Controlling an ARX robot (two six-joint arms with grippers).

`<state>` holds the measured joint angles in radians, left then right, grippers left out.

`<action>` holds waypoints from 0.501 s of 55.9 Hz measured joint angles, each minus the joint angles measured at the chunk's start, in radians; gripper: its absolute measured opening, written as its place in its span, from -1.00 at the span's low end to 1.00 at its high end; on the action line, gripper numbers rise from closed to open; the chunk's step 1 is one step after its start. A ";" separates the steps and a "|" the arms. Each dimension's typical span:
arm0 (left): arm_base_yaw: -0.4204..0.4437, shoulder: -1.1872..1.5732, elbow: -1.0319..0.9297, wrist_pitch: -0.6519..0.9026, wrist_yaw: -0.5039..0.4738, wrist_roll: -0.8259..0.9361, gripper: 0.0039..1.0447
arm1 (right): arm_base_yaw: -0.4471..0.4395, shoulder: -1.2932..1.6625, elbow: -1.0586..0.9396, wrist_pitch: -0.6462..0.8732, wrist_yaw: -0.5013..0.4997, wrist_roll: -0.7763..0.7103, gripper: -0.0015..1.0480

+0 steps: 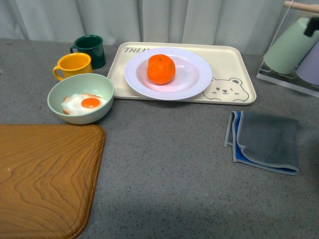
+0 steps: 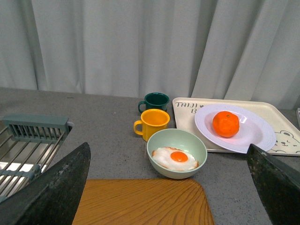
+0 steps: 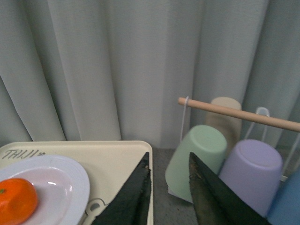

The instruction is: Place orange and plate with both arms

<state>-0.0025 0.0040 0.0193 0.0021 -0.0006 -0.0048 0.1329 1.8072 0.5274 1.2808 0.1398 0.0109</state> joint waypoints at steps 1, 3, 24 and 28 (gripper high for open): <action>0.000 0.000 0.000 0.000 0.000 0.000 0.88 | -0.004 -0.022 -0.034 0.001 -0.008 -0.001 -0.86; 0.000 0.000 0.000 0.000 0.000 0.000 0.88 | -0.011 -0.062 -0.085 0.002 -0.018 -0.008 -0.98; 0.000 0.000 0.000 0.000 0.000 0.000 0.88 | -0.068 -0.458 -0.333 -0.153 -0.074 -0.008 -0.98; 0.000 0.000 0.000 0.000 0.000 0.000 0.88 | -0.103 -0.527 -0.362 -0.179 -0.132 -0.008 -0.98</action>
<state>-0.0025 0.0040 0.0193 0.0021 -0.0006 -0.0048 0.0296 1.2800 0.1658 1.1015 0.0078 0.0025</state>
